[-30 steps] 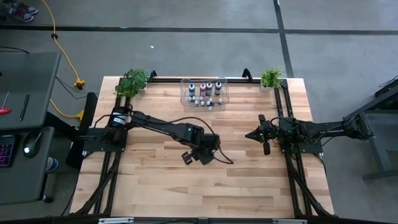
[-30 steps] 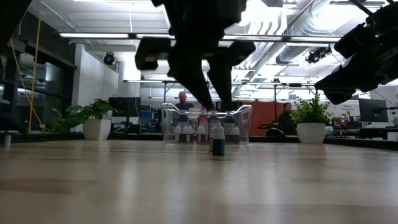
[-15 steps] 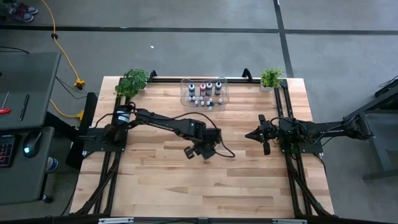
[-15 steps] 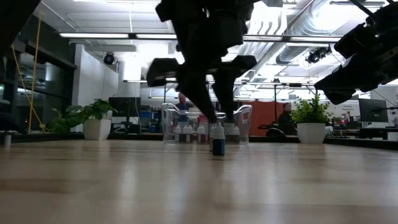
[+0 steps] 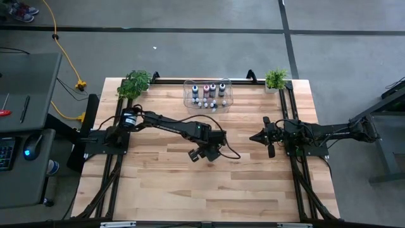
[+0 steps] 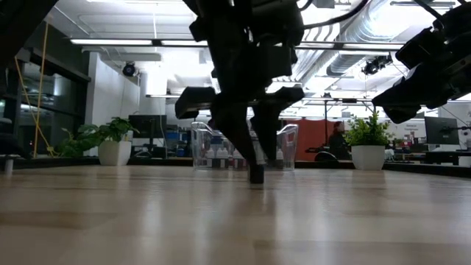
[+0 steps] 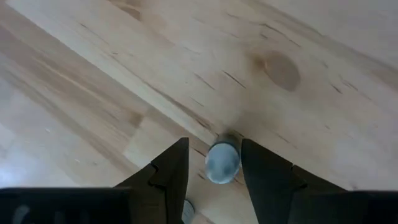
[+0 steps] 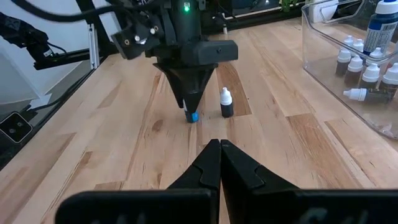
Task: Pick & Place food coloring
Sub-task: Put the small blue food coloring bottle into the transparent bin
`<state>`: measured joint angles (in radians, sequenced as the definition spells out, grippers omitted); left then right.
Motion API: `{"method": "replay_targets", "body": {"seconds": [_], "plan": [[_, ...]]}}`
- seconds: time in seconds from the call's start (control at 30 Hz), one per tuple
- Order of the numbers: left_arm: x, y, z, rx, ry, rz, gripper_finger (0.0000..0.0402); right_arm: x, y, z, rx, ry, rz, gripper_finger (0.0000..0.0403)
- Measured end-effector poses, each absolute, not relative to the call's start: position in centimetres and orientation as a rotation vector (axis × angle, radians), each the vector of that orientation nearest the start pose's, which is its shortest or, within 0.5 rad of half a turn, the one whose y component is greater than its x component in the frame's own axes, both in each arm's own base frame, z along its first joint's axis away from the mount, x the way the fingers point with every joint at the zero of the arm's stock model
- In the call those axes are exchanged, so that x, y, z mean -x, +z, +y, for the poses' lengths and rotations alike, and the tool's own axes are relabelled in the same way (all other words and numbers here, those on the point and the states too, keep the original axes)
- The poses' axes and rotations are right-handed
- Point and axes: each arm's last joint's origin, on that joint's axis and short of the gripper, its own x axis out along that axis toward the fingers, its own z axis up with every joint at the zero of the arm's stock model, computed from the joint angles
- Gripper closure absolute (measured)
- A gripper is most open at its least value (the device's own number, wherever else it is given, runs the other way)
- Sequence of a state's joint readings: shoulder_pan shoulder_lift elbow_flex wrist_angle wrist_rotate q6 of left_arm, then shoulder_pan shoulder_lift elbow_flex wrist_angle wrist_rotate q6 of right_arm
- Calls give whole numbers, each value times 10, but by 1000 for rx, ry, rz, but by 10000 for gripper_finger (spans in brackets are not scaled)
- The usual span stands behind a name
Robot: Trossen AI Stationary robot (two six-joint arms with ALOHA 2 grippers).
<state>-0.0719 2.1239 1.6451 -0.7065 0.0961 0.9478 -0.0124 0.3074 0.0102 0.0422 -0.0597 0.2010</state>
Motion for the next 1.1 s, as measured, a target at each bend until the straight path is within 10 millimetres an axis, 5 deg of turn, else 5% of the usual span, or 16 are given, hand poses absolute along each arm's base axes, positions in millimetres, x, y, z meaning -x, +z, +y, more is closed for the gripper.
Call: {"method": "replay_targets", "body": {"seconds": [0.77, 1.1], "plan": [[-439, 177, -35, -754, -668, 1038, 263, -114, 144, 0, -209, 21, 260, 402], [-439, 177, -35, -729, -655, 1045, 325, -114, 145, 0, -209, 21, 260, 402]]}}
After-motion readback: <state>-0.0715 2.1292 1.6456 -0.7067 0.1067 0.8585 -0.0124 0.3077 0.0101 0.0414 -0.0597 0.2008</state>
